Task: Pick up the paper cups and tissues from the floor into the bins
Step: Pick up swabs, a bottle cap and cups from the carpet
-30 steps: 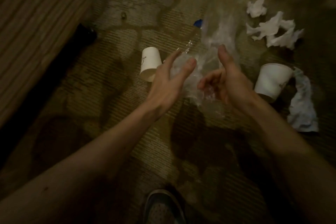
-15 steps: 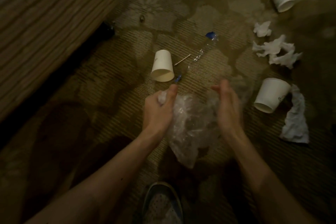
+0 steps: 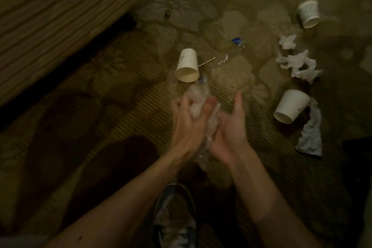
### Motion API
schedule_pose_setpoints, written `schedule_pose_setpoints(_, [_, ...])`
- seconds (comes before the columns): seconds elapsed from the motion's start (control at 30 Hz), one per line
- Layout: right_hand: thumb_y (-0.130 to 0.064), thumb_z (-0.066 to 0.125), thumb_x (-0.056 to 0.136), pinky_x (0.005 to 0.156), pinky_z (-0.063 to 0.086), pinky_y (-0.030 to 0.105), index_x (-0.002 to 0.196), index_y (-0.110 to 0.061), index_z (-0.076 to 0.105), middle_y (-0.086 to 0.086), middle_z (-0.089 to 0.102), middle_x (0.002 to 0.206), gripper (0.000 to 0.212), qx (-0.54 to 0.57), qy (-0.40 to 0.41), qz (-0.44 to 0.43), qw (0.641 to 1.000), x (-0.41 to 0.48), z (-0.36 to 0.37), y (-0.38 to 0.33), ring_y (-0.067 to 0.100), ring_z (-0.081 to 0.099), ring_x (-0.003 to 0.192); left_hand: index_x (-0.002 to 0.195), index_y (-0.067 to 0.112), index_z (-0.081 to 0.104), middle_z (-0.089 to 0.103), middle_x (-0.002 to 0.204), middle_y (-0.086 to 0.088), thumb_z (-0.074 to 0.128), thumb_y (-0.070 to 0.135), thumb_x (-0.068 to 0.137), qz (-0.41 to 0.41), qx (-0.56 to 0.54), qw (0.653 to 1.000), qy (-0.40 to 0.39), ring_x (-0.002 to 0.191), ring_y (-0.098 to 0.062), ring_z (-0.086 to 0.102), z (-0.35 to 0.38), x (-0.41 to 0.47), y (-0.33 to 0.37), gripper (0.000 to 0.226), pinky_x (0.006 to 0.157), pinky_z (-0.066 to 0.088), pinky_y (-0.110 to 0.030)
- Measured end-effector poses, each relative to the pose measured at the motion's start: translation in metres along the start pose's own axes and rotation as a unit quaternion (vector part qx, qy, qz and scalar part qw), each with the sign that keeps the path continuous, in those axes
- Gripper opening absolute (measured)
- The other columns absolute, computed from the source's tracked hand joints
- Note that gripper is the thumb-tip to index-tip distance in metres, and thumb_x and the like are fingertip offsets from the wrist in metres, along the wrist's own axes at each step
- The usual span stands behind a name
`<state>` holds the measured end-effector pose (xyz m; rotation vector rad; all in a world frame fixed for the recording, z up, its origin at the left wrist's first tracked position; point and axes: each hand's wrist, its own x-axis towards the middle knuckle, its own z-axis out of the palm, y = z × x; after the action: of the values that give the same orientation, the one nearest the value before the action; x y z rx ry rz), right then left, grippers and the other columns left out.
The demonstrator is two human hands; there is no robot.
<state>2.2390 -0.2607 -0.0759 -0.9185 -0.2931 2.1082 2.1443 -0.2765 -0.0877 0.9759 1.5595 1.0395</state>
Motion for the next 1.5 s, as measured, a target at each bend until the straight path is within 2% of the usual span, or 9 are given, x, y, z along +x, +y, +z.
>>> schedule_pose_setpoints(0.1, [-0.079, 0.02, 0.089, 0.111, 0.037, 0.048, 0.139, -0.008, 0.051, 0.019, 0.058, 0.136, 0.092, -0.04, 0.0, -0.029, 0.999, -0.005, 0.006, -0.004, 0.031, 0.054, 0.128, 0.119, 0.049, 0.039, 0.049, 0.12, 0.02, 0.056, 0.08, 0.071, 0.032, -0.028, 0.999, -0.001, 0.109, -0.002, 0.057, 0.002, 0.001, -0.001, 0.06, 0.084, 0.053, -0.031])
schedule_pose_setpoints(0.27, [-0.075, 0.023, 0.089, 0.083, 0.056, 0.032, 0.108, -0.024, 0.072, 0.001, 0.075, 0.106, 0.073, -0.236, 0.213, -0.125, 0.94, -0.021, 0.011, -0.008, 0.011, 0.071, 0.098, 0.088, 0.029, 0.058, 0.07, 0.087, 0.005, 0.063, 0.057, 0.086, 0.062, -0.001, 0.997, 0.038, 0.081, -0.011, 0.069, -0.004, 0.011, 0.01, 0.028, 0.073, 0.06, -0.044])
schedule_pose_setpoints(0.37, [-0.076, 0.022, 0.087, 0.084, 0.049, 0.029, 0.124, -0.032, 0.06, -0.001, 0.061, 0.131, 0.069, -0.271, 0.318, -0.147, 0.897, -0.033, 0.003, 0.002, 0.008, 0.057, 0.112, 0.085, 0.022, 0.061, 0.071, 0.083, 0.002, 0.064, 0.049, 0.089, 0.074, -0.049, 0.993, 0.072, 0.076, -0.012, 0.071, -0.009, 0.019, 0.016, 0.027, 0.062, 0.06, -0.034])
schedule_pose_setpoints(0.57, [-0.083, 0.035, 0.079, 0.083, 0.056, 0.051, 0.134, -0.033, 0.053, 0.009, 0.069, 0.121, 0.076, 0.014, 0.136, -0.055, 0.989, -0.037, 0.009, 0.009, 0.029, 0.069, 0.105, 0.087, 0.007, 0.064, 0.071, 0.08, -0.007, 0.061, 0.06, 0.085, 0.069, -0.05, 0.995, 0.052, 0.075, -0.023, 0.07, -0.001, 0.015, 0.024, 0.053, 0.064, 0.059, -0.042])
schedule_pose_setpoints(0.8, [-0.063, 0.047, 0.092, 0.085, 0.058, 0.043, 0.1, -0.01, 0.07, 0.01, 0.075, 0.093, 0.058, -0.211, 0.239, -0.143, 0.937, -0.011, 0.031, -0.019, 0.02, 0.074, 0.088, 0.096, 0.026, 0.069, 0.071, 0.086, 0.005, 0.015, 0.076, 0.089, 0.089, 0.041, 0.995, -0.038, 0.088, -0.015, 0.068, 0.019, -0.008, 0.026, 0.074, 0.083, 0.055, -0.049])
schedule_pose_setpoints(0.93, [-0.057, 0.051, 0.094, 0.079, 0.061, 0.041, 0.094, -0.007, 0.072, 0.01, 0.076, 0.085, 0.054, -0.215, 0.251, -0.161, 0.93, -0.013, 0.03, -0.013, 0.022, 0.074, 0.083, 0.082, 0.023, 0.058, 0.063, 0.088, -0.008, 0.023, 0.072, 0.087, 0.09, 0.038, 0.995, 0.032, 0.088, -0.029, 0.061, 0.027, -0.014, 0.027, 0.06, 0.081, 0.05, -0.057])
schedule_pose_setpoints(1.07, [-0.053, 0.051, 0.096, 0.077, 0.061, 0.04, 0.096, -0.01, 0.073, 0.009, 0.076, 0.088, 0.049, -0.177, 0.24, -0.136, 0.945, -0.017, 0.02, -0.001, 0.021, 0.074, 0.085, 0.119, 0.037, 0.043, 0.048, 0.127, 0.004, 0.039, 0.067, 0.083, 0.131, -0.007, 0.985, 0.115, 0.119, -0.013, 0.048, 0.029, -0.01, 0.031, 0.047, 0.103, 0.042, -0.043])
schedule_pose_setpoints(1.27, [-0.036, 0.039, 0.104, 0.047, 0.052, 0.019, 0.081, -0.014, 0.059, 0.004, 0.063, 0.072, 0.038, 0.016, 0.294, -0.069, 0.953, -0.02, 0.006, -0.038, 0.012, 0.062, 0.055, 0.131, 0.026, 0.059, 0.059, 0.132, -0.002, 0.025, 0.063, 0.098, 0.314, 0.061, 0.935, -0.151, 0.124, -0.008, 0.052, 0.034, -0.007, 0.021, 0.061, 0.103, 0.043, -0.025])
schedule_pose_setpoints(1.5, [-0.072, 0.031, 0.092, 0.091, 0.047, 0.051, 0.116, 0.008, 0.054, 0.031, 0.064, 0.112, 0.086, 0.063, 0.229, 0.036, 0.971, -0.028, -0.011, -0.057, 0.041, 0.061, 0.106, 0.097, 0.01, 0.072, 0.068, 0.097, -0.005, 0.033, 0.057, 0.098, 0.324, 0.201, 0.923, -0.058, 0.086, -0.007, 0.059, 0.035, -0.001, 0.006, 0.062, 0.072, 0.045, -0.016])
